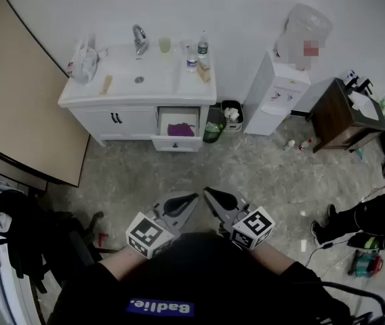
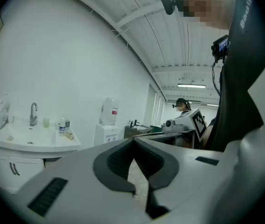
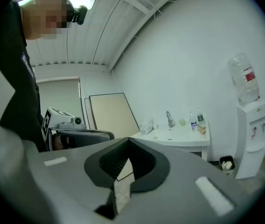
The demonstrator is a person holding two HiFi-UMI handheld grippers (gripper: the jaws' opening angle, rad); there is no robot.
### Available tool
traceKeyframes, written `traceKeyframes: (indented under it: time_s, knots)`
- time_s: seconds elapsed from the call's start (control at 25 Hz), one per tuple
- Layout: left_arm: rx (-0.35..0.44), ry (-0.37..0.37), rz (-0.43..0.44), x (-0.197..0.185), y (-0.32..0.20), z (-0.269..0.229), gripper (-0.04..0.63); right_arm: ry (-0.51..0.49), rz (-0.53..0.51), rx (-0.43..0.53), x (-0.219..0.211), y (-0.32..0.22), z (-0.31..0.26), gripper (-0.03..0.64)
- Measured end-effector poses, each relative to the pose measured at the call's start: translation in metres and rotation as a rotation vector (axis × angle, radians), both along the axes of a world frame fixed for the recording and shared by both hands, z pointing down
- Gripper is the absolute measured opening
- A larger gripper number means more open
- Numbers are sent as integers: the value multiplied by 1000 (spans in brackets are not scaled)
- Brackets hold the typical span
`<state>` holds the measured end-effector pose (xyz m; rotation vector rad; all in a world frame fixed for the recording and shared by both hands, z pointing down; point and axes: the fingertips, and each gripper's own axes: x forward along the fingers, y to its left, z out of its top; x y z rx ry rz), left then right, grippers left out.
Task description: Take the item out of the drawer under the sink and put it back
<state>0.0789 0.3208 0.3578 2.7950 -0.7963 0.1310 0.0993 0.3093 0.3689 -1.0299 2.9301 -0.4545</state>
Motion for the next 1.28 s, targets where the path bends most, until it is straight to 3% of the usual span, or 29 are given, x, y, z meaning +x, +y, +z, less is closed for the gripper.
traceKeyframes:
  time_s: [0.76,1.28]
  knots:
    - [-4,-20,-53,13,6,-5,5,-43,-9,-18,22,2,-5,2]
    - [-32,-39,-160,33,0,14,5,-53,-54,-78,58,1,19,2]
